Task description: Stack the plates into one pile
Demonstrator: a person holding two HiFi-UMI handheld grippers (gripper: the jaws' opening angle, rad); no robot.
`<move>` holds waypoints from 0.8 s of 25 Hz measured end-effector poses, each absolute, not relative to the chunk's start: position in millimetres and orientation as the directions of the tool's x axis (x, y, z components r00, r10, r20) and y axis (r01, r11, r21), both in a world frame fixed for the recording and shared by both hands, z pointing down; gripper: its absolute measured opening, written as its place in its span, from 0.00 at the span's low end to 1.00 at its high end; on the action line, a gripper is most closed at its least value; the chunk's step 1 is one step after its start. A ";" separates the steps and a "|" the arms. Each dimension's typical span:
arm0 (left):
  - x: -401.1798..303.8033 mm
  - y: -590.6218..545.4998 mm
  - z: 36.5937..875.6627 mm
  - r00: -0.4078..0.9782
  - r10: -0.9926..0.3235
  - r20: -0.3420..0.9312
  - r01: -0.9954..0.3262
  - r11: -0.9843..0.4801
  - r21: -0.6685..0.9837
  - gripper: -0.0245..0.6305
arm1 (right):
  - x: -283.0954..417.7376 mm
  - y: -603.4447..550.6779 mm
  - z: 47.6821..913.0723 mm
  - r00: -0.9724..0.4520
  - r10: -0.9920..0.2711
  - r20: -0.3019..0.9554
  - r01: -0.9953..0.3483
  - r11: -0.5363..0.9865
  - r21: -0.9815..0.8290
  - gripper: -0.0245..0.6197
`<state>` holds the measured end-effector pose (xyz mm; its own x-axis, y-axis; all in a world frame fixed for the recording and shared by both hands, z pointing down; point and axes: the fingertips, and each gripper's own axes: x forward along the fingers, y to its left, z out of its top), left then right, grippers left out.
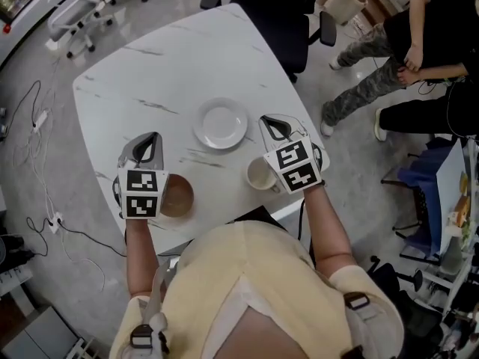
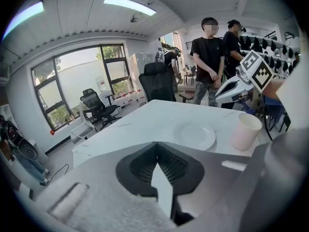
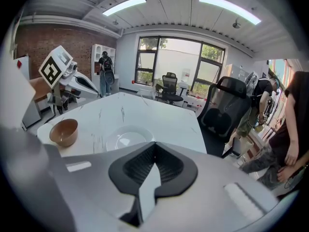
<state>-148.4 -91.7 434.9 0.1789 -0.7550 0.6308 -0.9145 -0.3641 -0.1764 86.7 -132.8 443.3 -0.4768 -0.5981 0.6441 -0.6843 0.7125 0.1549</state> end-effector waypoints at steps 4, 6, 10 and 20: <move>-150.8 -83.1 435.5 0.175 -0.749 0.639 -0.917 -0.360 -0.171 0.05 | 86.3 -129.8 441.1 -0.476 -0.600 0.643 -0.684 0.712 0.159 0.04; -151.3 -79.9 435.5 0.174 -0.746 0.643 -0.918 -0.359 -0.169 0.05 | 86.7 -129.2 439.4 -0.476 -0.604 0.640 -0.684 0.711 0.162 0.04; -152.9 -74.3 437.5 0.172 -0.742 0.648 -0.921 -0.355 -0.162 0.05 | 86.7 -128.1 436.9 -0.476 -0.608 0.635 -0.684 0.710 0.166 0.04; -150.2 -69.4 437.8 0.173 -0.739 0.651 -0.928 -0.345 -0.145 0.05 | 80.2 -124.1 436.3 -0.493 -0.595 0.634 -0.673 0.723 0.156 0.04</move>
